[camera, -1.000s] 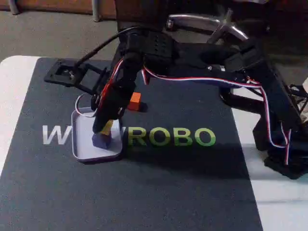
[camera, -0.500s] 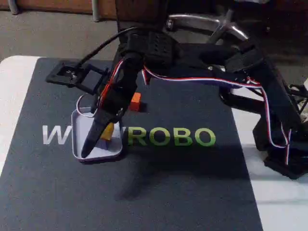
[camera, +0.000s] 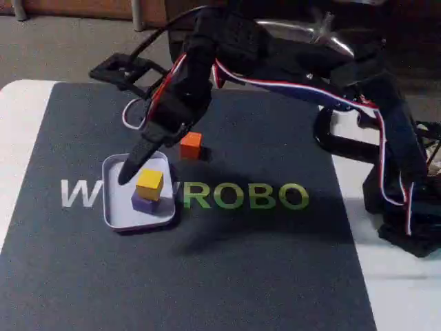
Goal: Move blocks one by one until all three blocks are in the tray.
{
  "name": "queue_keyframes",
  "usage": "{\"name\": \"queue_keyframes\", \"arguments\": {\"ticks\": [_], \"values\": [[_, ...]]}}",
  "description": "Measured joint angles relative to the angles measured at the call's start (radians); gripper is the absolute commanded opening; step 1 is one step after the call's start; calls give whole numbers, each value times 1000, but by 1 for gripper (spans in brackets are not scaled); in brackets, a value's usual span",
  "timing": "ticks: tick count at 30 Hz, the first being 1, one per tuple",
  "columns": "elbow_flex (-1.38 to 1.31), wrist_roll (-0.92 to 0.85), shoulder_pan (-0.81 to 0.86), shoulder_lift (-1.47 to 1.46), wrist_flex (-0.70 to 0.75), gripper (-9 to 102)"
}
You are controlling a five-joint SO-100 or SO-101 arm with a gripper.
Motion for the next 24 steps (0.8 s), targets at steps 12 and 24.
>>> {"name": "queue_keyframes", "arguments": {"ticks": [12, 24], "values": [[0, 23, 140, 3, 29, 55], [0, -74, 198, 3, 74, 30]]}}
